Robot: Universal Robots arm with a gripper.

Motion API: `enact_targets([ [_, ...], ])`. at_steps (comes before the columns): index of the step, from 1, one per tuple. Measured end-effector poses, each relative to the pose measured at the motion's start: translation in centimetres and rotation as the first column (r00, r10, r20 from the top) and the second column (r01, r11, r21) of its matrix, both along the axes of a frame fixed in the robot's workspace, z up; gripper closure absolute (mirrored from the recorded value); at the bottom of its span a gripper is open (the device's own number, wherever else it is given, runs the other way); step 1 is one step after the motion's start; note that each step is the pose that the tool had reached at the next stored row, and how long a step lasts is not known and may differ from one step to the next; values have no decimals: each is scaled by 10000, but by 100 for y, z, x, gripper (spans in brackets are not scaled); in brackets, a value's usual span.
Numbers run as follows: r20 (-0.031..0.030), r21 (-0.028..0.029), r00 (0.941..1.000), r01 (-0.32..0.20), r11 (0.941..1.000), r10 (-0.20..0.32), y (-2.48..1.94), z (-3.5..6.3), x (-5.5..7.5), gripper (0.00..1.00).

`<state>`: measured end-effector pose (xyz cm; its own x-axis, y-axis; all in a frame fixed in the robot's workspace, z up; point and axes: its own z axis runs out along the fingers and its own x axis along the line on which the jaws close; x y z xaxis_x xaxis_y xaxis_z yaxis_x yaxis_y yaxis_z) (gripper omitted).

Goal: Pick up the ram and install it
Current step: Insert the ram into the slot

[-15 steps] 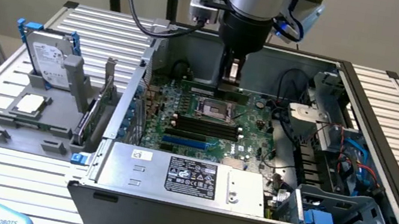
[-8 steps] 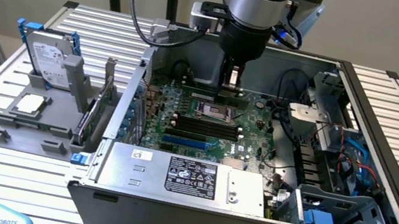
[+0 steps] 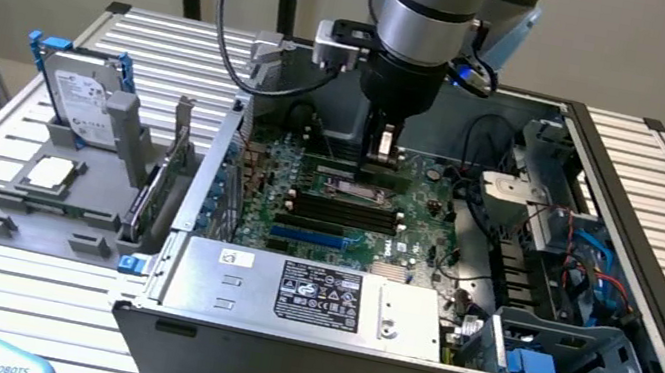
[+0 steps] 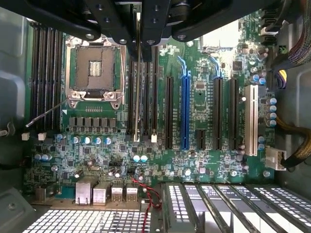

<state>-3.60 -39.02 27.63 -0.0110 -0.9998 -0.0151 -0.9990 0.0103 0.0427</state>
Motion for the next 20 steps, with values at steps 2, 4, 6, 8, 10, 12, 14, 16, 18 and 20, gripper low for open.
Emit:
enact_targets([
  [2, 0, 0, 10000, 0, 10000, 0, -15, -36, 0, 86],
  [4, 0, 0, 10000, 1, 10000, -1, -28, -72, 0, 86],
  [6, 0, 0, 10000, 1, 10000, -1, -36, -110, -1, 86],
  [8, 0, 0, 10000, 1, 10000, -1, -40, -145, -1, 86],
  [10, 4, 0, 10000, 1, 10000, -1, -42, -182, -1, 86],
  [12, 6, -5, 10000, 1, 10000, -1, -43, -218, 0, 86],
  [14, 8, -14, 10000, -3, 10000, 3, -43, -253, 0, 86],
  [16, 8, -28, 10000, -13, 10000, 13, -43, -286, 0, 86],
  [18, 10, -52, 10000, -23, 10000, 23, -43, -316, 1, 86],
  [20, 9, -85, 10000, -31, 10000, 31, -43, -341, 2, 86],
])
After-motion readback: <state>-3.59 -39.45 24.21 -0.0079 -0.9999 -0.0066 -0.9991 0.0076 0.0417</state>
